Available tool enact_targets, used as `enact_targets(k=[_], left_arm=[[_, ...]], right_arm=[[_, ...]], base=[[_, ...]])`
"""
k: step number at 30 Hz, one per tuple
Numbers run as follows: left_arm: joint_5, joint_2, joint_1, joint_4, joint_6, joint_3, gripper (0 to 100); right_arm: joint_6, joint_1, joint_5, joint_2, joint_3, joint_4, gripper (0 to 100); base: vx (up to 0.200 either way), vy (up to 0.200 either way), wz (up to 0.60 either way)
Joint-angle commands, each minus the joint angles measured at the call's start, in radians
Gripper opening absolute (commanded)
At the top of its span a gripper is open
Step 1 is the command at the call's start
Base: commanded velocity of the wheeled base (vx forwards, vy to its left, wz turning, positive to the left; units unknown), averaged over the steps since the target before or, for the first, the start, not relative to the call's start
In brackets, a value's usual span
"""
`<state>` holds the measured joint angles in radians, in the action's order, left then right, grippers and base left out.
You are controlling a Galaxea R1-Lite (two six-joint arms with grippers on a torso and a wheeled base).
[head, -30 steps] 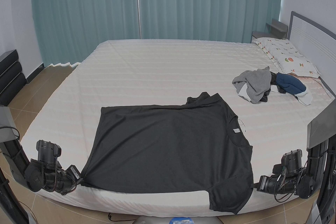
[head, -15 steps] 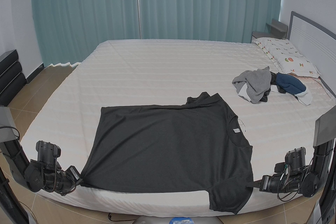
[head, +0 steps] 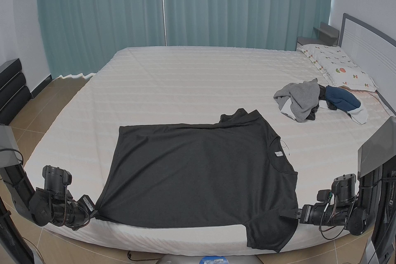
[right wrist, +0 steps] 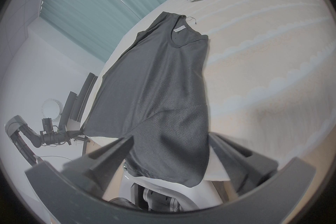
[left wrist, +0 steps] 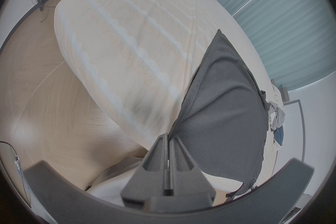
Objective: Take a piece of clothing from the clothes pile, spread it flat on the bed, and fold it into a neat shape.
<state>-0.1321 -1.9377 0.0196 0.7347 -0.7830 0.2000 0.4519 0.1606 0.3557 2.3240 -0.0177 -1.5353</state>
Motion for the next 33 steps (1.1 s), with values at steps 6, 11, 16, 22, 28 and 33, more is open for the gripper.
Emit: enact_targets(k=[6, 11, 16, 22, 28, 33], left_arm=[[-0.001, -0.001, 0.000, -0.001, -0.001, 0.002, 0], [-0.001, -0.001, 0.000, 0.000, -0.001, 0.001, 0], [-0.001, -0.001, 0.000, -0.001, 0.004, -0.008, 0], [-0.001, -0.001, -0.001, -0.006, 0.013, -0.013, 0], [0.000, -0.004, -0.001, -0.009, 0.093, -0.050, 0], [0.003, -0.018, -0.001, -0.009, 0.096, -0.054, 0]], right_arm=[[-0.009, -0.009, -0.008, 0.051, 0.018, -0.012, 0], [-0.007, -0.033, -0.008, -0.020, 0.018, 0.060, 0], [-0.036, -0.069, -0.006, -0.141, 0.018, 0.244, 0], [-0.128, -0.112, -0.004, -0.212, 0.018, 0.403, 0], [-0.165, -0.110, -0.008, -0.219, 0.018, 0.469, 0], [-0.167, -0.110, -0.008, -0.218, 0.018, 0.472, 0]], base=[[0.000, 0.000, 0.00], [0.000, 0.000, 0.00], [0.000, 0.000, 0.00], [0.000, 0.000, 0.00], [0.000, 0.000, 0.00], [0.000, 0.000, 0.00]])
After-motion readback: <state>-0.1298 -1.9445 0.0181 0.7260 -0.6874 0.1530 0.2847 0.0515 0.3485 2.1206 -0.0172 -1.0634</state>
